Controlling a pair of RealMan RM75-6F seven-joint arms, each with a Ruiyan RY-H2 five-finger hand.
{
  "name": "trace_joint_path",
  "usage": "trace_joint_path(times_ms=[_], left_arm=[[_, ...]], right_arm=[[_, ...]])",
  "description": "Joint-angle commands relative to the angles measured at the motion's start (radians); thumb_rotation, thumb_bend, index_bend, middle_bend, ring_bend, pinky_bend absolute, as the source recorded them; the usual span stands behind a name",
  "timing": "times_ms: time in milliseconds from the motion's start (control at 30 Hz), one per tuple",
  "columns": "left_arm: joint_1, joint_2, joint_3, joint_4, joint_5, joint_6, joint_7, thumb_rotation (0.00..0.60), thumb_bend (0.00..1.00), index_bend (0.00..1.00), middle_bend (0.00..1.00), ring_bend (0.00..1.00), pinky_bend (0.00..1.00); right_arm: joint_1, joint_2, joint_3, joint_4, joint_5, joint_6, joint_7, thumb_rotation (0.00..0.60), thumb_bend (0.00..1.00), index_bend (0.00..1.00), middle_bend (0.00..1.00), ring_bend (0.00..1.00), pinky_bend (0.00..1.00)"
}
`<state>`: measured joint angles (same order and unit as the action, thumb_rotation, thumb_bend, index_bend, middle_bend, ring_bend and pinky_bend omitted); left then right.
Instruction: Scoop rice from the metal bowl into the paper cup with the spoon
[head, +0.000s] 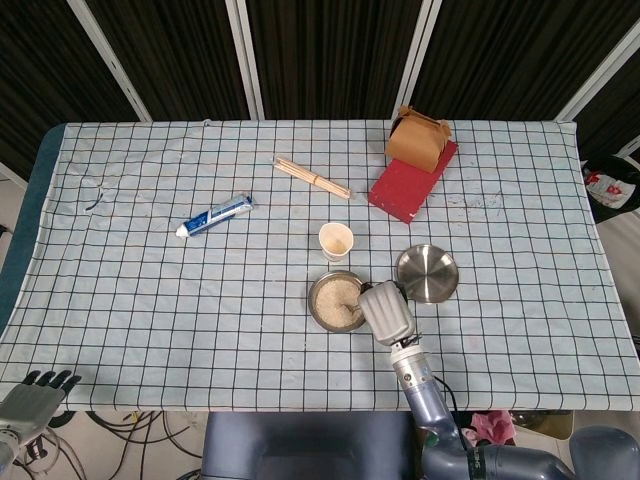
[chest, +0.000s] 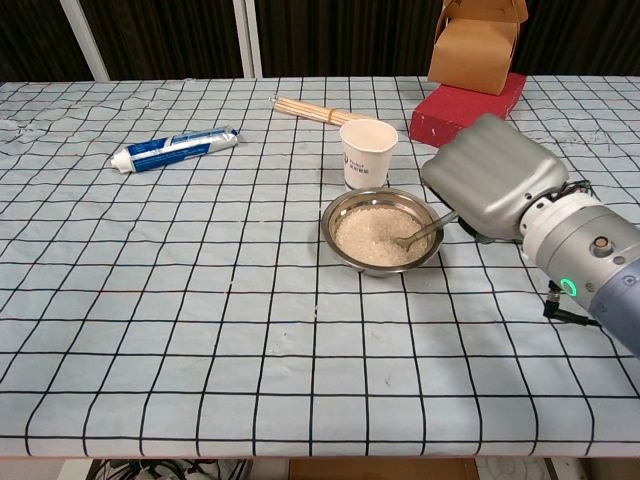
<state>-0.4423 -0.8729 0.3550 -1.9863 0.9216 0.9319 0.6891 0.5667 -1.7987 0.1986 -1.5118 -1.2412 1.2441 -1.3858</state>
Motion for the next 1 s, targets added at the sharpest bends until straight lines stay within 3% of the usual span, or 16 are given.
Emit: trace_joint_path(times_ms=[33,700,1000], left_arm=[[0.0,0.0,0.0,0.0,0.0,0.0,0.001,0.6,0.06,0.0,0.0,0.0,0.0],[0.0,-0.002,0.001,0.0,-0.001,0.003,0.002,0.6,0.06,0.0,0.0,0.0,0.0],[0.0,-0.003,0.001,0.001,-0.001,0.005,0.003,0.6,0.06,0.0,0.0,0.0,0.0]], right_arm=[[-0.001,-0.001,0.012,-0.017,0.025,0.007,0.005,0.6,0.46,0.65,1.0,1.0,1.0],[0.005,-0.018,0.053,-0.117,0.206,0.065,0.036,0.6,0.46,0.65,1.0,1.0,1.0],[0.024,-0.005,0.053,-0.144,0.232,0.089,0.045,0.6,0.46,0.65,1.0,1.0,1.0]])
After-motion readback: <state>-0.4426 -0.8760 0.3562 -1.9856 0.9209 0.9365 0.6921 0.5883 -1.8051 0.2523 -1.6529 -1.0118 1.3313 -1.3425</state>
